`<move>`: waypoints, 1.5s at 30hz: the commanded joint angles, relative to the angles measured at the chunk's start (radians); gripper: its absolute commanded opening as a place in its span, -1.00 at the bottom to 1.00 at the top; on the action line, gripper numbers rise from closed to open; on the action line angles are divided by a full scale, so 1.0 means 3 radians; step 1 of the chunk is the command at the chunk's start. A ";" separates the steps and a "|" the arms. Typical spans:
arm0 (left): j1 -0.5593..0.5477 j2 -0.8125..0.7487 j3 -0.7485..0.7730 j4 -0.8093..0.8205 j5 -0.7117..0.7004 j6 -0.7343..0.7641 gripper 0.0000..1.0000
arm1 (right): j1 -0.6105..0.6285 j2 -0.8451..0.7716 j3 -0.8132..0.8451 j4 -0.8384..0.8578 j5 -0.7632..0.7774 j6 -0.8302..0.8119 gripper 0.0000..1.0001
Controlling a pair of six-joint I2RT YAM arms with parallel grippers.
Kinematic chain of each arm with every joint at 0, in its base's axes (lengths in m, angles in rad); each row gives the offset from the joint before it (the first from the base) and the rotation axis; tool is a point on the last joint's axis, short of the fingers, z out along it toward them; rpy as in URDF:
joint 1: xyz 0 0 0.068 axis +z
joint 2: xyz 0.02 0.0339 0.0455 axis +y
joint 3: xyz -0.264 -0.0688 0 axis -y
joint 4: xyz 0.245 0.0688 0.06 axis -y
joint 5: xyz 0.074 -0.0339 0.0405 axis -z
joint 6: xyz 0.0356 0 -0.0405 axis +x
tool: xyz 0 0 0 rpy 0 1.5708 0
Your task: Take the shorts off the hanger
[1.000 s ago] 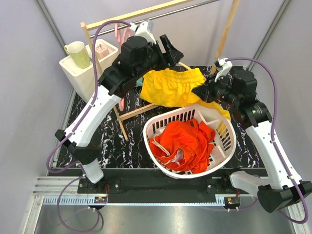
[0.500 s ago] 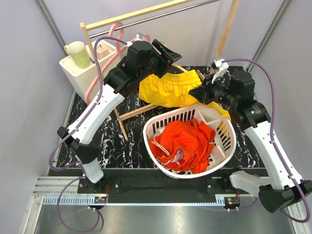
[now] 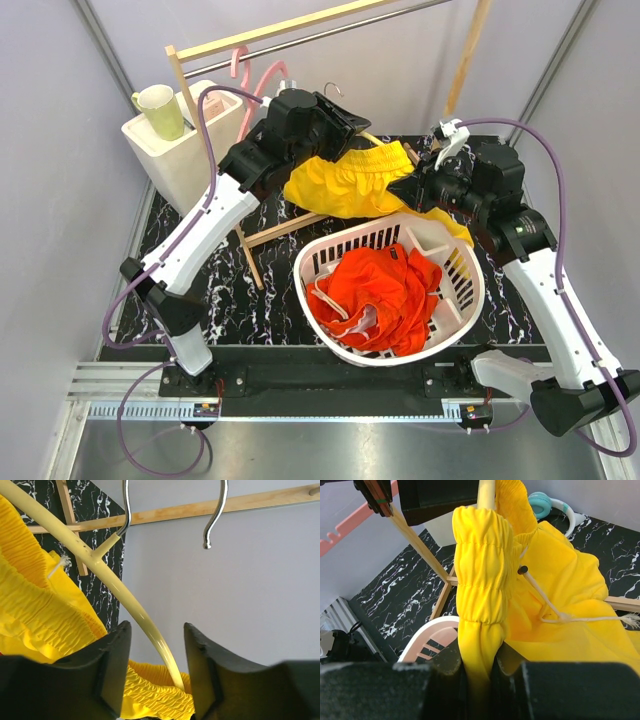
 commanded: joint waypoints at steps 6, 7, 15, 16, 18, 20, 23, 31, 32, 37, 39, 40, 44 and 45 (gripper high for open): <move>-0.0030 0.0063 -0.0005 0.0518 -0.0055 0.0069 -0.45 | 0.0045 -0.0330 0.0043 0.0490 -0.0112 -0.0092 -1.00; -0.0040 0.0058 -0.0035 0.0564 -0.0075 0.0095 -0.49 | 0.0045 -0.0350 0.0027 0.0475 -0.0112 -0.0092 -1.00; -0.0117 0.0048 -0.0163 0.0917 -0.0101 0.0126 -1.00 | 0.0045 -0.0397 0.0016 0.0245 -0.0108 -0.0092 -1.00; -0.0127 0.0023 -0.0194 0.0963 -0.0106 0.0116 -1.00 | 0.0045 -0.0391 0.0042 0.0194 -0.0082 -0.0087 -0.81; -0.0137 -0.0008 -0.0276 0.1127 -0.0106 0.0049 -1.00 | 0.0045 -0.0376 0.0098 0.0056 -0.0001 -0.0041 -0.48; -0.0152 -0.0059 -0.0373 0.1214 -0.0147 -0.0002 -1.00 | 0.0045 -0.0371 0.0154 -0.0047 0.0081 0.0040 -0.28; -0.0163 -0.0136 -0.0501 0.1392 -0.0229 -0.0033 -1.00 | 0.0045 -0.0330 0.0297 -0.0226 0.0224 0.0188 0.18; -0.0178 -0.0162 -0.0516 0.1639 -0.0249 0.0018 -1.00 | 0.0045 -0.0198 0.0573 -0.0420 0.0470 0.0399 0.52; -0.0188 -0.0167 -0.0516 0.1679 -0.0254 0.0044 -1.00 | 0.0050 -0.0167 0.0635 -0.0446 0.0521 0.0409 0.53; -0.0209 -0.0167 -0.0516 0.1817 -0.0295 0.0172 -1.00 | 0.0045 0.0155 0.1125 -0.0665 0.0609 0.0465 0.49; -0.0214 -0.0157 -0.0516 0.1838 -0.0280 0.0182 -1.00 | 0.0045 0.0222 0.1203 -0.0676 0.0614 0.0475 0.49; -0.0224 -0.0152 -0.0511 0.1843 -0.0280 0.0197 -1.00 | 0.0045 0.0288 0.1264 -0.0681 0.0629 0.0481 0.44; -0.0234 -0.0146 -0.0506 0.1889 -0.0280 0.0197 -1.00 | 0.0045 0.0401 0.1361 -0.0732 0.0552 0.0486 0.31; -0.0234 -0.0151 -0.0501 0.1894 -0.0280 0.0197 -1.00 | 0.0045 0.0406 0.1356 -0.0732 0.0552 0.0476 0.31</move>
